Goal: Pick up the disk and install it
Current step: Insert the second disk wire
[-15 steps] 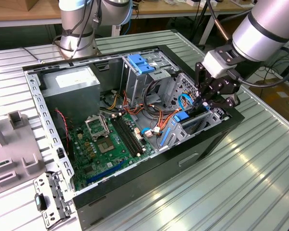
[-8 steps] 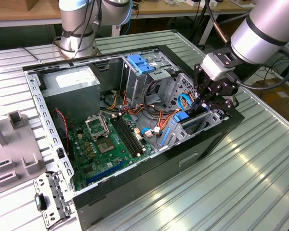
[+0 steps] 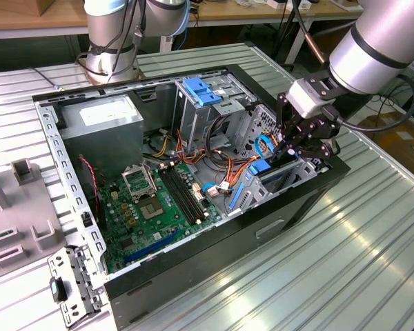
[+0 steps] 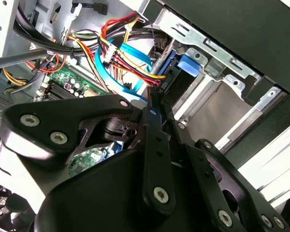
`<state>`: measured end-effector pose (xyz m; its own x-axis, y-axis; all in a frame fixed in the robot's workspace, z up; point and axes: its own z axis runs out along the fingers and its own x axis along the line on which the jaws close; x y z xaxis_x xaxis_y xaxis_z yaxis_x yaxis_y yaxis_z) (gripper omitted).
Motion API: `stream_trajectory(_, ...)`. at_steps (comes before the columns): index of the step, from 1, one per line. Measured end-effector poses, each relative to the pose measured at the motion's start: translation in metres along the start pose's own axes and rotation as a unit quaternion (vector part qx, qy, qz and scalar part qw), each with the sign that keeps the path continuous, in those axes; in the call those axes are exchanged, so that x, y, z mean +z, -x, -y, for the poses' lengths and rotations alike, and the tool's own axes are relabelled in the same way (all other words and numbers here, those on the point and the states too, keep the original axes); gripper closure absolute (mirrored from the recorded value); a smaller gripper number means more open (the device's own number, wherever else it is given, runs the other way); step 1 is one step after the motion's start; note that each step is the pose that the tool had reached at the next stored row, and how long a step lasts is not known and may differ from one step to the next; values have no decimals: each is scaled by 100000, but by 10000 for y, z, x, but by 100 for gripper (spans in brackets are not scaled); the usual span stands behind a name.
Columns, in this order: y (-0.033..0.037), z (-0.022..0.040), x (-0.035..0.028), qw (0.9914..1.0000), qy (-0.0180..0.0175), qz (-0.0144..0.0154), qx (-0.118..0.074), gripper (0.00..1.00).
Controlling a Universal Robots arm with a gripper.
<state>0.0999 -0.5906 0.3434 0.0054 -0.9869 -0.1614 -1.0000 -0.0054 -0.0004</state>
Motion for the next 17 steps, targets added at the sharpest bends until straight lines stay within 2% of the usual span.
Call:
stream_trajectory(5, -1, 0, 1, 100000, 3, 0, 1, 84)
stream_trajectory(6, -1, 0, 2, 100000, 2, 9, 1, 76)
stream_trajectory(7, -1, 0, 1, 100000, 0, 5, 0, 76)
stream_trajectory(8, -2, 0, 1, 100000, 0, 2, 0, 70)
stream_trajectory(12, -1, 0, -4, 100000, 1, -13, -1, 70)
stream_trajectory(16, 13, 0, -92, 100000, -1, 22, 1, 70)
stream_trajectory(17, 20, 0, -132, 100000, 0, 40, 3, 70)
